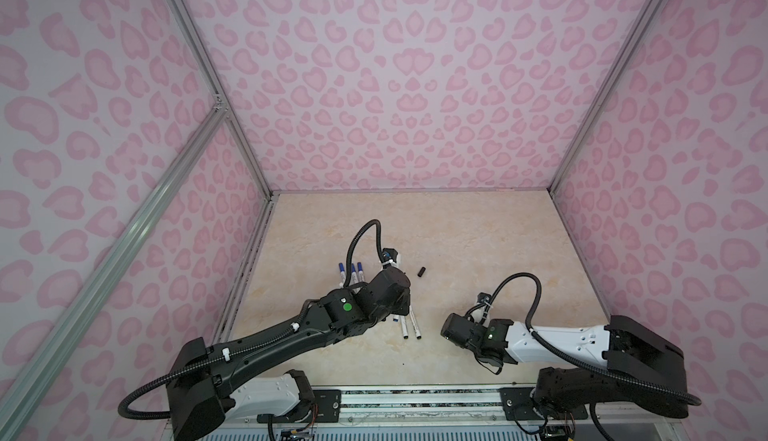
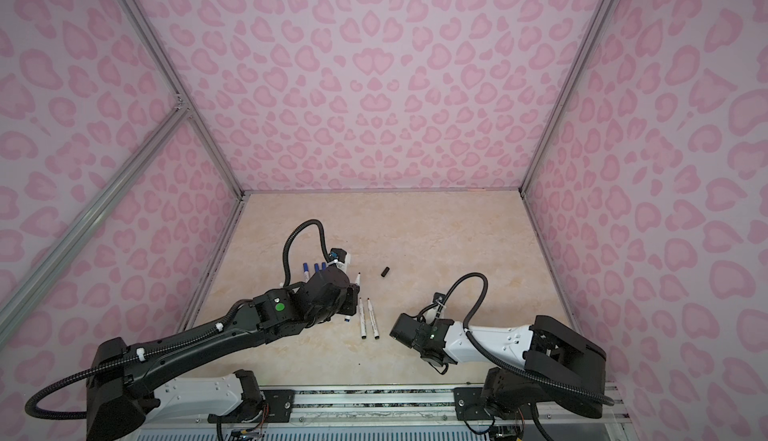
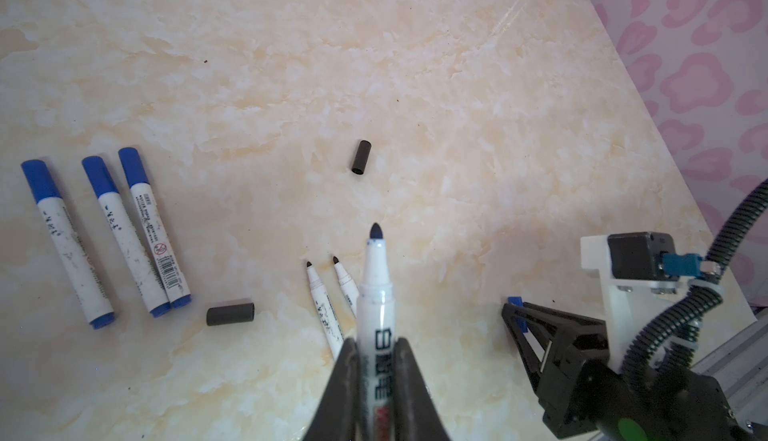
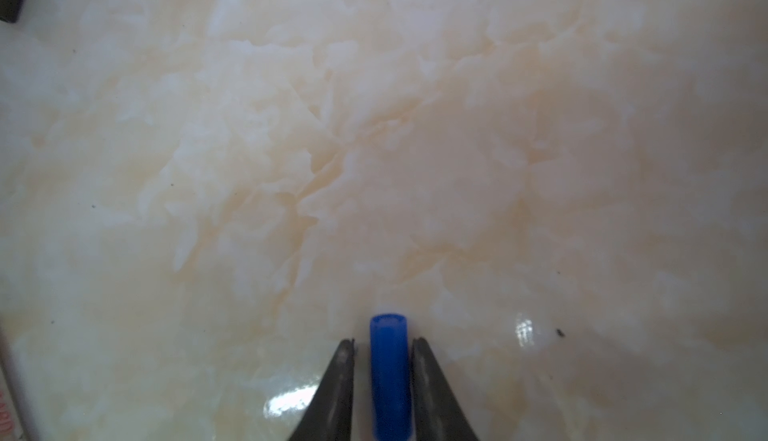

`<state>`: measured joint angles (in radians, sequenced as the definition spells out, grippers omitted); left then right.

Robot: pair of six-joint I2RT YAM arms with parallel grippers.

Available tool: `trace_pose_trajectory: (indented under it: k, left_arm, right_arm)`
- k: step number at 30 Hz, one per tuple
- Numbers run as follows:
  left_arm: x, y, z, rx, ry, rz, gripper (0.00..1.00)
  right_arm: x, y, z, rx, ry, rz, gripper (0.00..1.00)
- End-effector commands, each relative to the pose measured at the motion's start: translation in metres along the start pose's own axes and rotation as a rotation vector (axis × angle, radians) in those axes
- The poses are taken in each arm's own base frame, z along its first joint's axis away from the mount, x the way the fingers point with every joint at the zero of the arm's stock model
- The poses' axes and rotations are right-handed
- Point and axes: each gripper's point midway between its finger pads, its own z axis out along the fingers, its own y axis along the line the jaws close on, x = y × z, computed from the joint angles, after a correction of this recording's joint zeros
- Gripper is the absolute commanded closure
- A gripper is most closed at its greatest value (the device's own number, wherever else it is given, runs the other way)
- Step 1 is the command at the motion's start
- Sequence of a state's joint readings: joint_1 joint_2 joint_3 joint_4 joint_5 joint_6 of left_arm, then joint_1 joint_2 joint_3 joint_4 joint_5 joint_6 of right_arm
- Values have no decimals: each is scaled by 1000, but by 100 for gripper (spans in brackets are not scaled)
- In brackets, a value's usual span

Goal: Insert the pens into the pen caps
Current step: 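Grasp the small blue cap on the table with the right gripper, then lift the blue cap with the right gripper while the left raises the thin marker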

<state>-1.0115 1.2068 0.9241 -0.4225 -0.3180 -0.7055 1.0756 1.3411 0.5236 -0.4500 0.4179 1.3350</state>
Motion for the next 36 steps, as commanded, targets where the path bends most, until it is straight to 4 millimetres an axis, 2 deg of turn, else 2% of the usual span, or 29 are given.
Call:
trace_pose_trajectory:
  k: [1, 7, 11, 14, 17, 20, 23, 28, 32, 36]
  left_arm:
    - [0, 3, 2, -18, -2, 8, 97]
    - [1, 2, 2, -13, 1, 6, 97]
    - [1, 1, 2, -7, 3, 6, 97]
    - [1, -4, 2, 21, 6, 11, 97]
    - [4, -17, 2, 99, 12, 25, 97]
    - [6, -31, 0, 183, 11, 32, 97]
    - [6, -45, -7, 253, -5, 50, 97]
    - [7, -77, -25, 418, -49, 99, 97]
    - [8, -96, -39, 523, -81, 128, 97]
    - [8, -105, -48, 597, -149, 159, 97]
  right_arm:
    - [7, -8, 2, 31, 26, -23, 73]
    - [8, -9, 7, 62, 28, -40, 76]
    - [8, -11, 8, 64, 31, -43, 82]
    - [7, -12, 7, 64, 30, -40, 87]
    - [1, -14, 3, 53, 21, -22, 89]
    - [-13, -12, -7, 7, 0, 16, 90]
    - [-36, -10, -21, -75, -43, 79, 90]
    - [-84, -9, -57, -206, -140, 158, 88]
    - [-117, -22, -82, -249, -203, 223, 86]
    - [-141, -33, -97, -310, -230, 302, 86]
